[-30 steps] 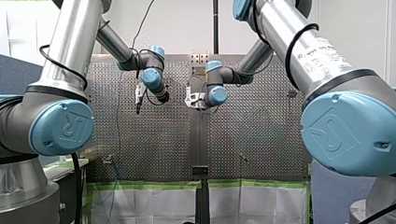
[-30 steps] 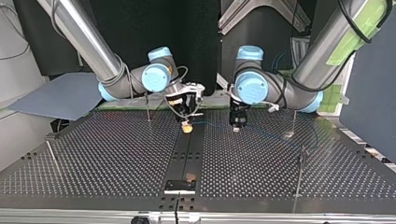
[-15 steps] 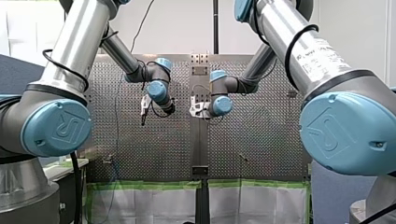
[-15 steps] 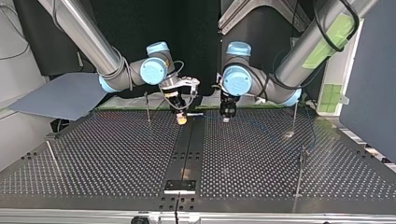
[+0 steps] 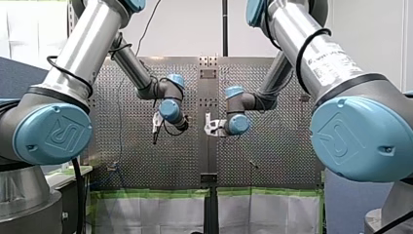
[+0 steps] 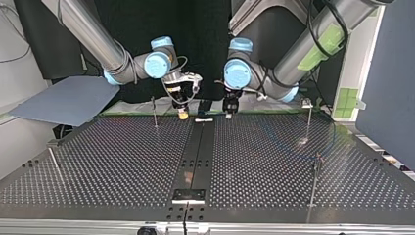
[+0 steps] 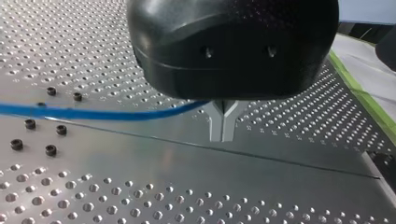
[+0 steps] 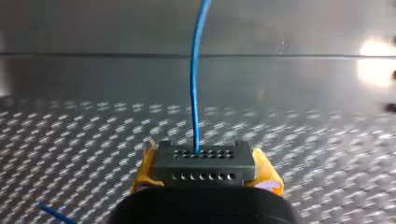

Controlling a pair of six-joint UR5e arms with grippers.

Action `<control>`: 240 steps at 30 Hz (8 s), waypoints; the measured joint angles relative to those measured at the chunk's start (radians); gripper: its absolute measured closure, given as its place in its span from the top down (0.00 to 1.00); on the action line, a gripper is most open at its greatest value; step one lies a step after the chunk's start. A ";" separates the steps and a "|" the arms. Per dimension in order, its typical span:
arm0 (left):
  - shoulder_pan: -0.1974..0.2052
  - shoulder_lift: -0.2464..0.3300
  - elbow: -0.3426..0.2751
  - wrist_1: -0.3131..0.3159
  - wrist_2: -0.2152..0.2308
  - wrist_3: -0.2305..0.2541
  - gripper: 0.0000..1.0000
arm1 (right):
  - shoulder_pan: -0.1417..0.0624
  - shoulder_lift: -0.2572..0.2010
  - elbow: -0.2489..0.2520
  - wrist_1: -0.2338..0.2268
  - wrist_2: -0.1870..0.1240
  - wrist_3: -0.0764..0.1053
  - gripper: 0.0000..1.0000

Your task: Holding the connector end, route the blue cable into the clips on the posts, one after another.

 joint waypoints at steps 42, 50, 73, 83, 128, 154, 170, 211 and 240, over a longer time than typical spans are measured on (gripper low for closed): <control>-0.117 -0.273 -0.022 0.253 0.010 -0.052 0.00 | -0.070 0.051 0.254 -0.258 0.019 -0.008 0.00; -0.153 -0.274 -0.022 0.295 0.011 -0.096 0.00 | -0.094 0.053 0.333 -0.342 0.017 -0.001 0.00; -0.228 -0.349 0.029 0.404 0.003 -0.177 0.00 | -0.201 0.058 0.444 -0.511 -0.003 0.016 0.00; -0.278 -0.417 0.114 0.372 -0.036 -0.169 0.00 | -0.255 0.111 0.446 -0.529 -0.006 0.000 0.00; -0.413 -0.680 0.493 0.340 -0.258 -0.165 0.00 | -0.509 0.179 0.406 -0.573 -0.213 -0.044 0.00; -0.439 -0.781 0.742 0.253 -0.358 -0.083 0.00 | -0.603 0.198 0.357 -0.536 -0.328 -0.002 0.00; -0.429 -0.838 0.862 0.171 -0.342 -0.084 0.00 | -0.647 0.199 0.337 -0.503 -0.461 -0.043 0.00; -0.396 -0.884 0.885 0.204 -0.302 -0.107 0.00 | -0.635 0.266 0.242 -0.447 -0.475 -0.064 0.00; -0.361 -0.958 1.017 0.142 -0.233 -0.163 0.00 | -0.623 0.267 0.184 -0.418 -0.507 -0.059 0.00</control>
